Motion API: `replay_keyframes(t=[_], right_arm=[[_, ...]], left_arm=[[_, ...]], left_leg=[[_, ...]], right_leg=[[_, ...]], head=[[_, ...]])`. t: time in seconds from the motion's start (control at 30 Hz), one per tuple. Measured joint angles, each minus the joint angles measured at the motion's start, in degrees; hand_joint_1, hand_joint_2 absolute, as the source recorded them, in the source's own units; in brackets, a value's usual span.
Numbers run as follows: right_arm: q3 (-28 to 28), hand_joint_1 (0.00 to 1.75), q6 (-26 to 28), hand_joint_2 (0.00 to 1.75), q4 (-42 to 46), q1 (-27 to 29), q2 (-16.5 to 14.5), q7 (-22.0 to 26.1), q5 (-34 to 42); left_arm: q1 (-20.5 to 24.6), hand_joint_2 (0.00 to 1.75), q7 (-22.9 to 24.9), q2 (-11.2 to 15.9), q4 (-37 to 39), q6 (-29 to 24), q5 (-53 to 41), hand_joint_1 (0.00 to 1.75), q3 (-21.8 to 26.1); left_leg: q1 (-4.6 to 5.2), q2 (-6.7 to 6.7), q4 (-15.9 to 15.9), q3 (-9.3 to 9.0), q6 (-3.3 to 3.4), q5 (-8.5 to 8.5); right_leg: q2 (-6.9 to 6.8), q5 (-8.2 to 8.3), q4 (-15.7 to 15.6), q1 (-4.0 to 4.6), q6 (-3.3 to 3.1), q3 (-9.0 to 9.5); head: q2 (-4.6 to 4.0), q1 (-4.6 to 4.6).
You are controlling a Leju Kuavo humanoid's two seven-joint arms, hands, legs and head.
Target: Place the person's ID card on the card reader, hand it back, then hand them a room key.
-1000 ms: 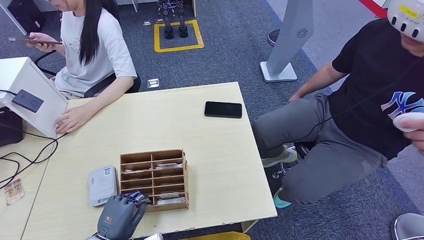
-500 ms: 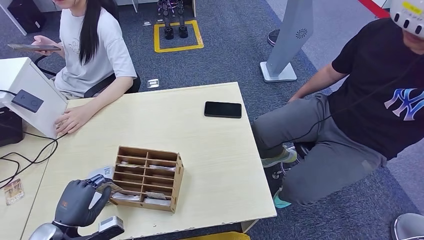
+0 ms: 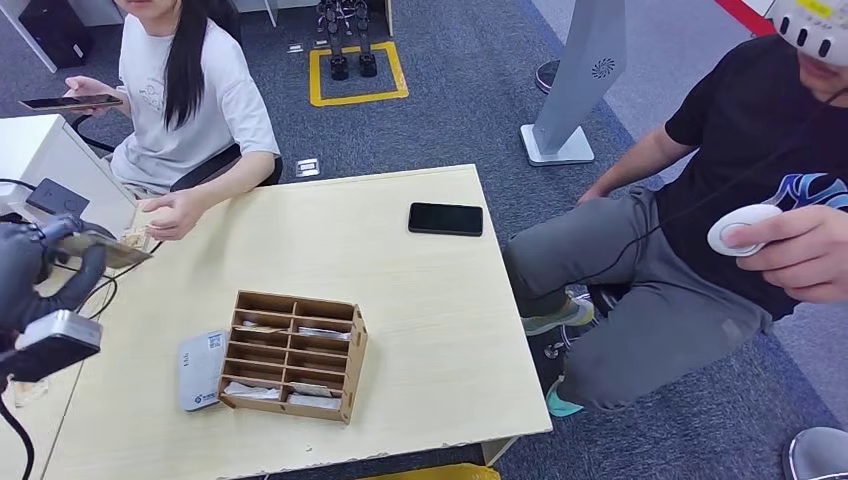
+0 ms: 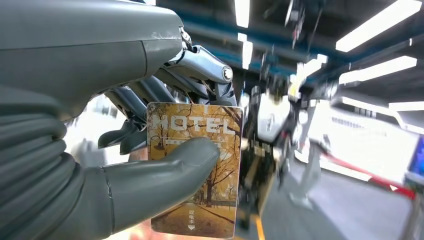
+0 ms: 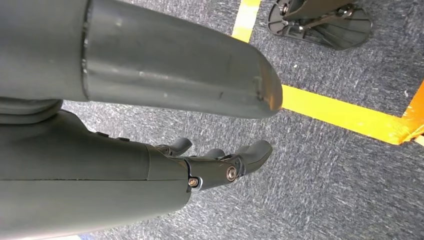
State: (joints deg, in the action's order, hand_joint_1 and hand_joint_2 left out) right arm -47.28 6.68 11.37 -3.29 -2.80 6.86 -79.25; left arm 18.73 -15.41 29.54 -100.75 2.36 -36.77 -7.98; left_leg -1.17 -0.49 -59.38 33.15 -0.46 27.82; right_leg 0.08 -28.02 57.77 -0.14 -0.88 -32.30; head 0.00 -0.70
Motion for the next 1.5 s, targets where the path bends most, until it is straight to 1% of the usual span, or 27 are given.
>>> replay_keyframes(t=[0.07, 0.13, 0.23, 0.37, 0.43, 0.5, 0.6, 0.83, 1.1, 1.13, 1.23, 1.27, 1.5], right_arm=[[0.0, 0.00, -0.2, 0.00, 0.0, 0.0, 0.0, -0.2, -0.4], [0.0, 0.00, -0.2, 0.00, 0.0, 0.0, 0.0, -0.2, -0.6], [0.0, 0.00, -0.3, 0.00, 0.0, -0.1, 0.0, -0.3, -1.3], [0.0, 0.00, -0.2, 0.00, 0.0, -1.1, -0.2, 1.2, -1.5], [0.1, 0.00, -0.2, 0.00, 0.0, -2.4, -0.5, 1.1, -1.5], [0.1, 0.00, -0.2, 0.00, 0.0, -3.3, -0.8, 0.9, -1.5], [0.1, 0.00, -0.2, 0.00, 0.0, -3.6, -1.1, 0.9, -1.5], [0.1, 0.00, -0.2, 0.00, 0.0, -3.4, -1.2, 1.3, -1.5], [0.1, 0.00, -0.2, 0.00, 0.0, -3.4, -1.4, 1.6, -1.5], [0.1, 0.00, -0.2, 0.00, 0.0, -3.4, -1.4, 1.7, -1.5], [0.1, 0.00, -0.1, 0.00, 0.0, -3.4, -1.4, 1.6, -1.4], [0.1, 0.00, -0.1, 0.00, 0.0, -3.3, -1.4, 1.6, -1.4], [0.1, 0.00, 0.2, 0.00, 0.0, -2.8, -1.4, 1.7, -1.1]], left_arm=[[4.2, 1.75, 1.9, 0.2, 0.9, 0.8, -1.0, 1.75, 0.0], [7.0, 1.75, 3.3, 0.2, 2.9, 0.1, -2.8, 1.75, 0.0], [10.3, 1.75, 6.0, -0.8, 8.2, -3.4, -8.2, 1.75, -0.7], [15.6, 1.75, 11.6, -3.0, 18.6, -10.9, -21.6, 1.75, -3.3], [18.8, 1.75, 13.9, -3.9, 23.2, -11.7, -25.9, 1.75, -4.7], [20.9, 1.75, 14.7, -4.7, 26.7, -11.9, -27.4, 1.75, -5.7], [22.1, 1.75, 15.0, -5.5, 30.1, -12.3, -28.5, 1.75, -6.6], [22.8, 1.75, 15.8, -6.5, 35.3, -14.0, -31.2, 1.75, -7.7], [22.8, 1.75, 15.8, -7.8, 38.5, -14.5, -31.7, 1.75, -8.3], [22.8, 1.75, 15.8, -7.9, 38.7, -14.5, -31.7, 1.54, -8.3], [22.8, 1.75, 15.5, -8.0, 39.1, -14.5, -31.3, 0.24, -8.3], [22.7, 1.75, 15.2, -7.9, 39.2, -14.5, -30.9, 0.00, -8.3], [20.8, 1.75, 13.4, -6.8, 39.2, -14.7, -27.8, 0.00, -8.3]], left_leg=[[0.01, 0.05, 0.0, -0.02, 0.00, 0.00], [0.02, 0.11, 0.0, -0.03, 0.00, 0.00], [0.03, 0.13, 0.0, -0.04, 0.00, -0.01], [0.00, 0.17, 0.0, 0.03, 0.00, -0.07], [0.00, 0.27, 0.0, 0.05, -0.01, -0.10], [0.01, 0.40, 0.0, 0.03, -0.01, -0.10], [0.01, 0.43, 0.0, 0.03, -0.01, -0.10], [0.01, 0.46, 0.0, 0.07, -0.01, -0.09], [0.01, 0.49, 0.0, 0.07, -0.02, -0.10], [0.01, 0.49, 0.0, 0.08, -0.02, -0.10], [0.01, 0.49, 0.0, 0.09, -0.01, -0.09], [0.01, 0.49, 0.0, 0.10, -0.01, -0.09], [0.01, 0.48, 0.0, 0.12, -0.02, -0.09]], right_leg=[[0.04, 0.01, 0.0, -0.01, 0.00, -0.01], [0.10, 0.02, 0.0, -0.01, 0.00, -0.03], [0.13, 0.02, 0.0, -0.02, 0.00, -0.06], [0.16, 0.13, 0.0, 0.00, -0.04, -0.13], [0.25, 0.20, 0.0, 0.00, -0.03, -0.17], [0.37, 0.24, 0.0, -0.01, -0.02, -0.19], [0.41, 0.25, 0.0, -0.01, -0.01, -0.21], [0.45, 0.25, 0.0, -0.01, -0.01, -0.26], [0.47, 0.26, 0.0, -0.01, -0.02, -0.26], [0.47, 0.26, 0.0, -0.01, -0.02, -0.26], [0.47, 0.25, 0.0, -0.01, -0.02, -0.27], [0.47, 0.25, 0.0, -0.01, -0.02, -0.27], [0.45, 0.25, 0.0, -0.01, -0.02, -0.28]], head=[[0.00, 0.00], [0.00, 0.00], [0.00, -0.01], [0.00, 0.03], [0.00, 0.04], [0.00, 0.08], [0.00, 0.07], [0.00, 0.07], [0.00, 0.07], [0.00, 0.07], [0.00, 0.07], [0.00, 0.07], [0.00, 0.07]])
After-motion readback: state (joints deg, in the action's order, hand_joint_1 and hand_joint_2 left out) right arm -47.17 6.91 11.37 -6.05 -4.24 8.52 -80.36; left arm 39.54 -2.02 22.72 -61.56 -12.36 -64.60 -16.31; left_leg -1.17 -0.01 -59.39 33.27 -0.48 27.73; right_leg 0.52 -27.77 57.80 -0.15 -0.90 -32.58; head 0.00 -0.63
